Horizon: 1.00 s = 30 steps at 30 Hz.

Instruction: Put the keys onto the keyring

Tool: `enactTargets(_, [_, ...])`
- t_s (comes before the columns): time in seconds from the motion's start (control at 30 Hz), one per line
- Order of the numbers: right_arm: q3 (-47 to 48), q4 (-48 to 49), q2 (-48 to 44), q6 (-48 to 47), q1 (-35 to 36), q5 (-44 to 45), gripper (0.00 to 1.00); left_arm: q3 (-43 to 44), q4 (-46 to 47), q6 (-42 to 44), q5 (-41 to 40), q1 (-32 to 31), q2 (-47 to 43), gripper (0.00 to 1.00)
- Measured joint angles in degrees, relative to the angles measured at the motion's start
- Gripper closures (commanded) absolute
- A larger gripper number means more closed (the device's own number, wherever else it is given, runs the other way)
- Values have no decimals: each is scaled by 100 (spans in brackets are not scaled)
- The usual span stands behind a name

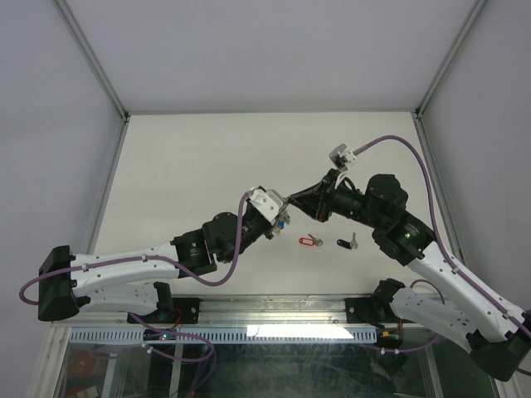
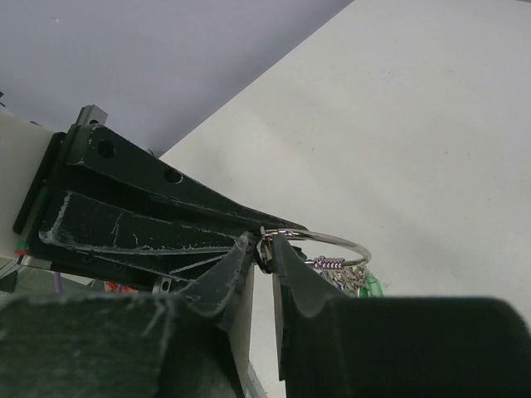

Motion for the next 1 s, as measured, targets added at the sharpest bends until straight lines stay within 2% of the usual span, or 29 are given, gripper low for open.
enactTargets(0.07, [-20, 11, 11, 9, -2, 4, 100, 0, -2, 0, -2, 0, 0, 100])
enactTargets(0.13, [-20, 13, 11, 4, -24, 9, 100, -7, 0, 0, 0, 0, -2, 100])
enactTargets(0.27, [-9, -37, 33, 4, -26, 17, 100, -87, 83, 42, 4, 0, -24, 80])
enactTargets(0.43, [201, -479, 223, 4, -24, 17, 100, -192, 225, 293, -24, 0, -26, 71])
enactTargets(0.6, [380, -684, 295, 4, -24, 15, 100, -208, 361, 684, -68, 0, -26, 72])
enactTargets(1.0, [444, -826, 304, 7, -26, 11, 100, -238, 461, 1353, 302, -2, 39, 84])
